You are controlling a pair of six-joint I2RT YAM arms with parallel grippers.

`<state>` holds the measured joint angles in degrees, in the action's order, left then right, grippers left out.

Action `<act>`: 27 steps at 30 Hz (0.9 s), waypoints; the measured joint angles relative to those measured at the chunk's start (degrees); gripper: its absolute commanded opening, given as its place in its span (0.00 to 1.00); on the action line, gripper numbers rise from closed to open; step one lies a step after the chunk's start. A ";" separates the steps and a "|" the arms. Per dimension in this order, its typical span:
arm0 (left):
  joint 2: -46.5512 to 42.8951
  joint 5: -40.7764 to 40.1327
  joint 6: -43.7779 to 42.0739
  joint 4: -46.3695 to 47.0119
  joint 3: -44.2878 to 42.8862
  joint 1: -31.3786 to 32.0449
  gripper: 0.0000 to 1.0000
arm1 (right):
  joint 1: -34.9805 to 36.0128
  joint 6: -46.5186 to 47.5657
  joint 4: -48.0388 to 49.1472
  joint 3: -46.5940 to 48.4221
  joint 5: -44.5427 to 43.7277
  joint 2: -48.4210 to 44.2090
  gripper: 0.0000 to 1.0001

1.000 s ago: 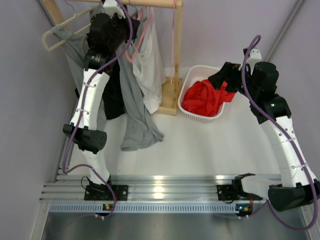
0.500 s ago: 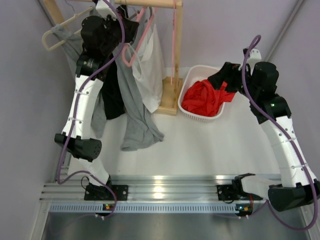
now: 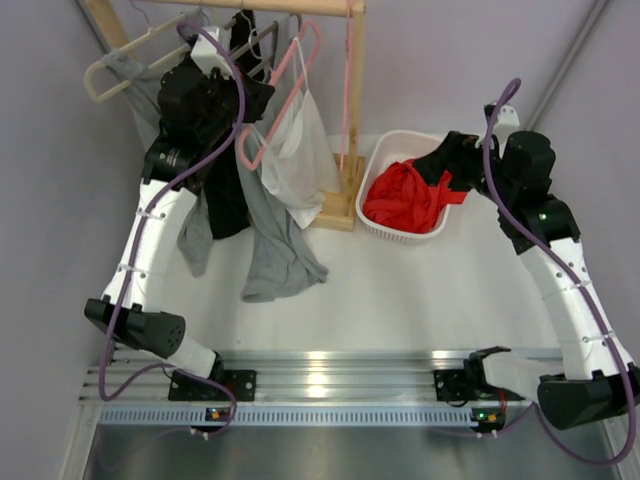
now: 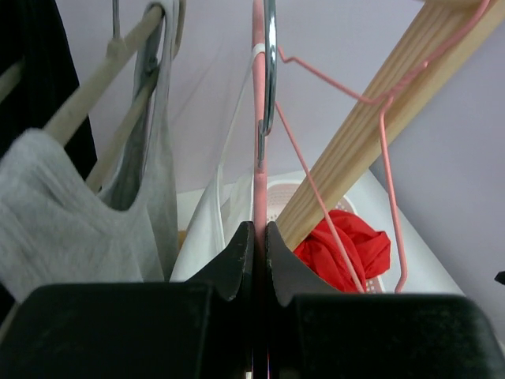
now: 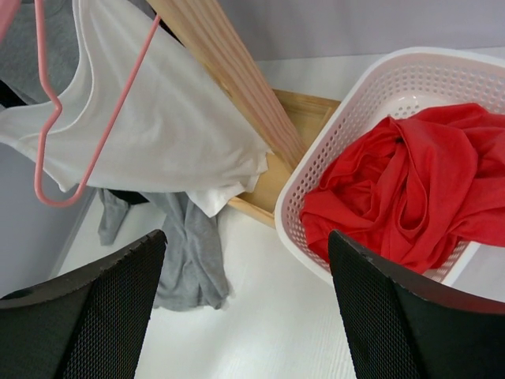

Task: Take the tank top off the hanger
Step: Pick up the hanger from the clothesline.

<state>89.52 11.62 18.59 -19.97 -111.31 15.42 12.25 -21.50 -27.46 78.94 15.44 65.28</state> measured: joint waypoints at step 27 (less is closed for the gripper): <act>-44.02 13.60 7.63 0.00 34.97 0.11 0.00 | 20.50 3.34 32.46 -21.09 21.66 -13.42 0.82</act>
<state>45.50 25.21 26.22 -19.97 -76.34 15.53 32.75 -18.15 4.99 57.84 37.10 51.86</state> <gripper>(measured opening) 0.057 0.823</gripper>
